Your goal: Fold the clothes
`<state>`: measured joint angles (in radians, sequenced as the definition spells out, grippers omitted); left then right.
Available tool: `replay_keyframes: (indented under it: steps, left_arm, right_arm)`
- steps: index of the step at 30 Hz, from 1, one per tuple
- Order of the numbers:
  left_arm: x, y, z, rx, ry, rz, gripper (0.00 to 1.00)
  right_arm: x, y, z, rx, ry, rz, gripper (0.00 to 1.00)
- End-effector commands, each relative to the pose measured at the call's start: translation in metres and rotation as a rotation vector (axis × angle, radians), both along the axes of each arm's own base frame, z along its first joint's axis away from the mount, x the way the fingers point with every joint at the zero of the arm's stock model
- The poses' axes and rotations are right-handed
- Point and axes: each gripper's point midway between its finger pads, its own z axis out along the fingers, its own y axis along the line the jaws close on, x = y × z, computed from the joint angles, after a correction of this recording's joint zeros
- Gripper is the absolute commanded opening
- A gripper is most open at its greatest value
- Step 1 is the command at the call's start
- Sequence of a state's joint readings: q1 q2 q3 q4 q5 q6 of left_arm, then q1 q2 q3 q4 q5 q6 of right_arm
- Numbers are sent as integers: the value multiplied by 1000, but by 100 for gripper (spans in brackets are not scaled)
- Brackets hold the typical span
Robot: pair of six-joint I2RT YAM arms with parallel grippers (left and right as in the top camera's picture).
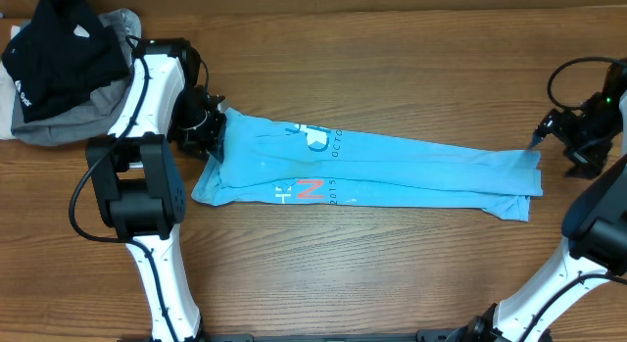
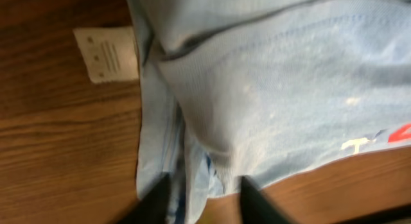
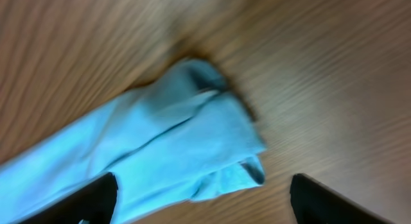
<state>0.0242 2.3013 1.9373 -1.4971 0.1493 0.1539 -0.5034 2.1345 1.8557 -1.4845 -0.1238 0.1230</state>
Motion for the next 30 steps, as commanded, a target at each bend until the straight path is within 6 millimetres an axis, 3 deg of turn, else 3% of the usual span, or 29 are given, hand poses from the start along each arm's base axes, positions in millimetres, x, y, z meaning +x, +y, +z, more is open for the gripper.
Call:
replay_keyframes:
  steps: [1,3,7,13,19,25,30]
  left_arm:
    - [9,-9,9,-55,-40,13,4]
    - [15,-19,17,-115,-61,17,4]
    - [21,-49,31,-247,-101,-35,4]
    - [24,-70,18,-229,-114,-107,4]
    - [34,-84,5,-253,-143,-127,4]
    - [50,-85,-18,-252,-193,-132,4]
    - [46,-79,-58,-244,-121,-109,4]
  right_arm:
    - [20,36,15,209,-160,99,23]
    - [24,47,18,244,-183,126,14]
    - [27,59,8,213,-159,178,8]
    - [26,79,-23,209,-131,200,8]
    - [11,46,-62,-19,-19,114,5]
    - [12,32,-66,-44,-34,91,8]
    - [5,22,-74,-43,-23,52,9]
